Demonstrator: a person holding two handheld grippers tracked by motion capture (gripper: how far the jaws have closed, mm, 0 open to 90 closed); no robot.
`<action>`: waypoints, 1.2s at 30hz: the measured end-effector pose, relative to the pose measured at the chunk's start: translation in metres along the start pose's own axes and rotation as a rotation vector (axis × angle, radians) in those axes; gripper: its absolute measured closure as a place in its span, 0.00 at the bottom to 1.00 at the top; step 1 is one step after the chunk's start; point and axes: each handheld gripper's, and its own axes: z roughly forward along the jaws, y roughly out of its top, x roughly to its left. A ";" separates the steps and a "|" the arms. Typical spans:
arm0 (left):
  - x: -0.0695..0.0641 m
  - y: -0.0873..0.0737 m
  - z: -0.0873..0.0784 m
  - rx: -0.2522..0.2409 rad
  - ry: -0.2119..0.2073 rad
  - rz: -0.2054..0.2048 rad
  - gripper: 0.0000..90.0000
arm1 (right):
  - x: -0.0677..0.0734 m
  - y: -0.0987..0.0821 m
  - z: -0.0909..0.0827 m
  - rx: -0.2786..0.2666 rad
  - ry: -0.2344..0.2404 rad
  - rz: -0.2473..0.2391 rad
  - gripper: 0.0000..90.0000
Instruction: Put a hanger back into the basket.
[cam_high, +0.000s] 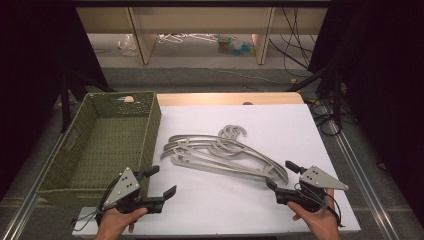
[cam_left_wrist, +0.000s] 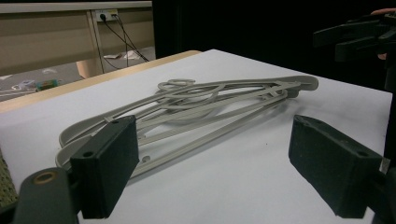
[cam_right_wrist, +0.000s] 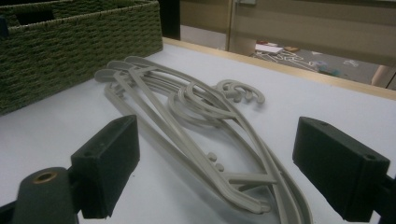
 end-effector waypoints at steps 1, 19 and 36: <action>0.000 0.000 0.000 0.000 0.000 0.000 0.18 | 0.000 0.000 0.000 0.000 0.000 0.000 0.17; -0.001 -0.001 0.002 -0.005 -0.008 0.007 0.18 | -0.001 0.005 0.005 0.037 0.020 -0.035 0.20; -0.001 -0.001 0.002 0.016 0.008 0.009 0.18 | -0.048 0.047 0.072 0.387 0.109 -0.167 0.37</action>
